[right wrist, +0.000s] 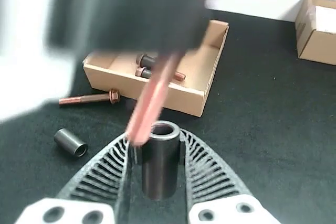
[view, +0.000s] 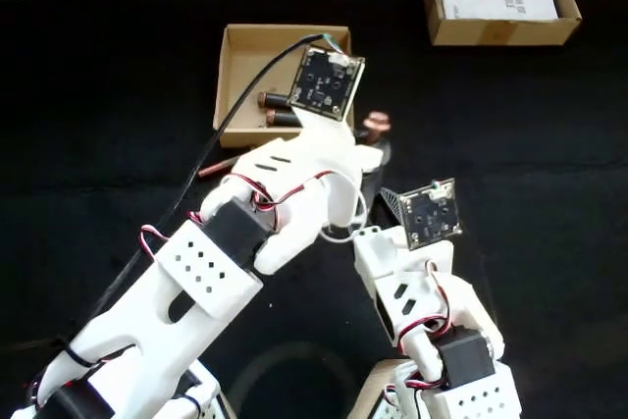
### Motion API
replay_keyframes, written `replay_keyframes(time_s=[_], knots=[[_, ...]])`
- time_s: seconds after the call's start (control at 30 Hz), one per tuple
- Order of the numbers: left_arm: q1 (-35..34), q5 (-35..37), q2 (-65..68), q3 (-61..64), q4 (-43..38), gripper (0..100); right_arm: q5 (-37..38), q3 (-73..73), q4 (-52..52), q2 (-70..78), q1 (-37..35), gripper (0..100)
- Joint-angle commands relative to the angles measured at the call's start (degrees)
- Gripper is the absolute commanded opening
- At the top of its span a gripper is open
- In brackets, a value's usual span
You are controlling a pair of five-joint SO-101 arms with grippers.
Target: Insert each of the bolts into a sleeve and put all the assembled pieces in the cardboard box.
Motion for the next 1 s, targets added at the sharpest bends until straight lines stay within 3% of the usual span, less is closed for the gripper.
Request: replay_keyframes(time_s=[0.0,0.33,0.57,0.97], knots=[[0.22,-0.18,-1.89,-0.31,-4.75,1,-0.44,0.66,-1.01,-0.31,-0.22,0.7],[0.22,-0.18,-1.80,1.71,-5.36,1,-0.44,0.31,-1.27,-0.31,-0.22,0.7],[-2.95,3.25,-1.89,9.45,-14.33,1,-0.44,0.22,-1.27,-0.31,-0.22,0.7],[-2.07,5.63,-2.15,12.09,-14.68,1,-0.44,0.13,-1.36,-0.31,-0.22,0.7]])
